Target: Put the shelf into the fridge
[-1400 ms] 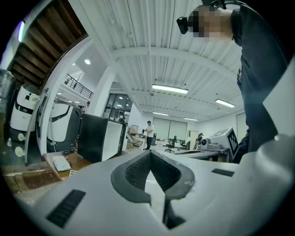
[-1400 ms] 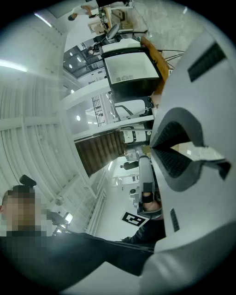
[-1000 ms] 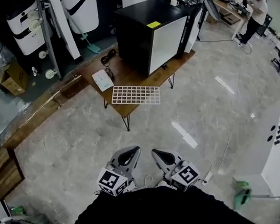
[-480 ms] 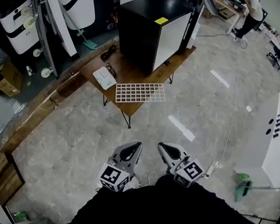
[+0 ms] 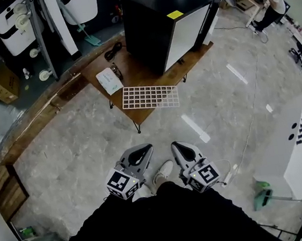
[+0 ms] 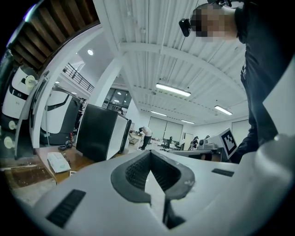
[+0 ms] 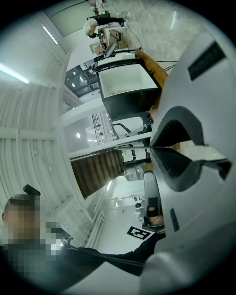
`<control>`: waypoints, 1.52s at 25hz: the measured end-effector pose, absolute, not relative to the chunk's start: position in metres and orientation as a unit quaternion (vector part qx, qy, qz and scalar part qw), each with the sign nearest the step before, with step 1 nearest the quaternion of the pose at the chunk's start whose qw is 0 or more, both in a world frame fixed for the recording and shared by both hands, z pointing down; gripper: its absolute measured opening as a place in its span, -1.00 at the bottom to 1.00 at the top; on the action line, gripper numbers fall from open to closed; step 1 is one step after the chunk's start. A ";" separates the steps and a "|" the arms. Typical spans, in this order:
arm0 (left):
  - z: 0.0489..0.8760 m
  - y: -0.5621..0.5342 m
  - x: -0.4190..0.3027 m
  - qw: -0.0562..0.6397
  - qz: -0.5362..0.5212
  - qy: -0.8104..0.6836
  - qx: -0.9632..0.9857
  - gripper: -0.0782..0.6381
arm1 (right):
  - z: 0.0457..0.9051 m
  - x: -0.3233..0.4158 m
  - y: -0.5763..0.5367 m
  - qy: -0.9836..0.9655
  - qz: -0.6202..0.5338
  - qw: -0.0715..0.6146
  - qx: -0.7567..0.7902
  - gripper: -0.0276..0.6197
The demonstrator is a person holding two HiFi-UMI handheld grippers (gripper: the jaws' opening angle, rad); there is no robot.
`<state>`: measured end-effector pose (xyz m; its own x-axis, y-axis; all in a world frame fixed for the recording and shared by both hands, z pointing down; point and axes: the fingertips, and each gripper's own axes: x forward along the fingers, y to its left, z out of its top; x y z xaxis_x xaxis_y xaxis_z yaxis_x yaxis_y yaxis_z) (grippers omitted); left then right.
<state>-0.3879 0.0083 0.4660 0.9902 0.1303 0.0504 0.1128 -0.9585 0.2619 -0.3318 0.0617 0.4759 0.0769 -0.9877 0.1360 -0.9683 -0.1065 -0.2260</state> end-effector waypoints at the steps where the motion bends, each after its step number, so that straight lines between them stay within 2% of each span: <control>1: 0.466 0.006 -0.379 0.130 0.036 0.061 0.989 -0.76 | 0.480 -0.324 0.058 0.669 -0.131 0.037 -0.730 -0.91; 17: 0.492 -0.023 -0.213 0.098 0.063 0.050 0.992 -0.76 | 0.553 -0.151 0.030 0.618 -0.231 0.125 -0.741 -0.89; 19: 0.505 -0.030 -0.197 0.103 0.067 0.047 0.991 -0.77 | 0.571 -0.136 0.025 0.604 -0.250 0.134 -0.745 -0.83; 21: 0.519 -0.038 -0.180 0.105 0.071 0.047 0.991 -0.76 | 0.592 -0.124 0.021 0.583 -0.277 0.154 -0.748 -0.67; 26: 0.564 -0.062 -0.139 0.100 0.084 0.064 0.989 -0.76 | 0.655 -0.099 0.006 0.516 -0.335 0.226 -0.755 -0.51; 32: 0.624 -0.079 -0.104 0.099 0.107 0.096 0.985 -0.76 | 0.733 -0.076 -0.012 0.430 -0.381 0.350 -0.739 -0.30; 38: 0.666 -0.088 -0.087 0.108 0.109 0.108 0.982 -0.76 | 0.795 -0.050 -0.028 0.377 -0.377 0.471 -0.703 -0.12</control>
